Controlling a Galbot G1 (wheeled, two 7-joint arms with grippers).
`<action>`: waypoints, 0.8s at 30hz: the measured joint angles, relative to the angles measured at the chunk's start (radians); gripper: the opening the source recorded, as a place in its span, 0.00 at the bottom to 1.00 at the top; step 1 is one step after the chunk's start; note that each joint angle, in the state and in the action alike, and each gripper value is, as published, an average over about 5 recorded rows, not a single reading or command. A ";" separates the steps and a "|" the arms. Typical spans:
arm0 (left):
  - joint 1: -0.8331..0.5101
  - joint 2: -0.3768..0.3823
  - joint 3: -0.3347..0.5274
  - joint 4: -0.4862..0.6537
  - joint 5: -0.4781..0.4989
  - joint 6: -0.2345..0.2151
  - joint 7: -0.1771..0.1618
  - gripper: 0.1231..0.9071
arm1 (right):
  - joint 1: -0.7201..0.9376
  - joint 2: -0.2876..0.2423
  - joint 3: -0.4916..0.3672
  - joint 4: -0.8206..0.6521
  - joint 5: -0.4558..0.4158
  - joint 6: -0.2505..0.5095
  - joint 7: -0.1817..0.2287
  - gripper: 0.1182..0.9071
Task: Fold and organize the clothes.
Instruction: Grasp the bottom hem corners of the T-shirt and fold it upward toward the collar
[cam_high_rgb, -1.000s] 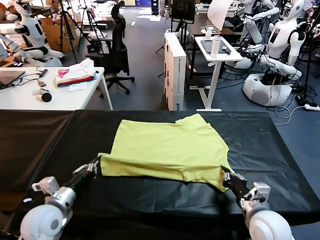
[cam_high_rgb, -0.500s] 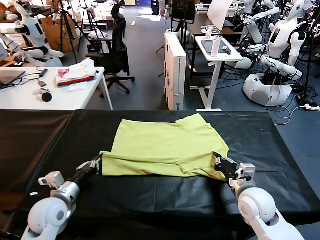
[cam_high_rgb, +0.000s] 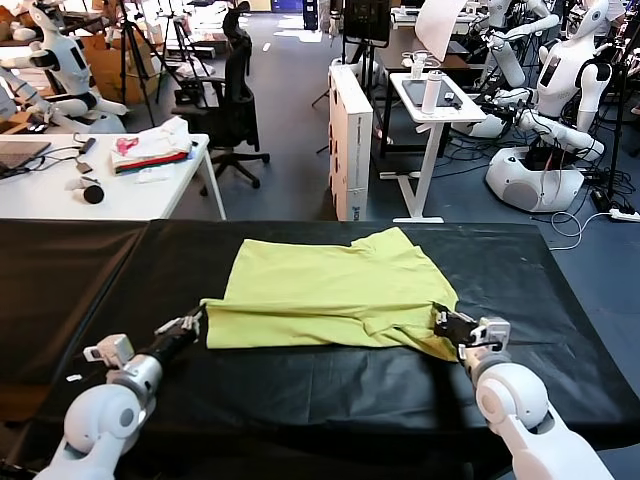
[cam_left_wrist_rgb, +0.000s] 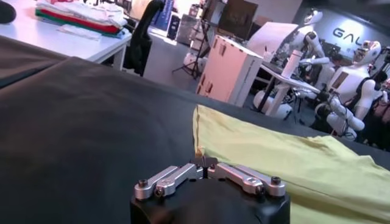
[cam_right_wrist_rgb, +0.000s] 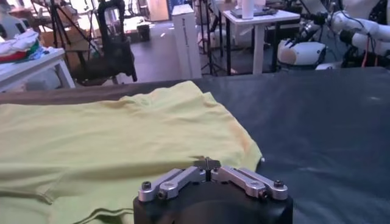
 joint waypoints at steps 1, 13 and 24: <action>-0.006 0.000 0.003 0.005 0.000 0.000 0.000 0.03 | 0.001 0.000 0.001 0.000 0.001 0.000 -0.003 0.03; -0.037 -0.010 0.018 0.031 0.002 0.011 -0.002 0.09 | -0.023 -0.016 0.031 0.035 0.010 -0.005 -0.048 0.56; 0.019 -0.014 -0.003 -0.031 -0.006 0.027 -0.022 0.94 | -0.145 -0.092 0.111 0.159 -0.002 -0.027 -0.097 1.00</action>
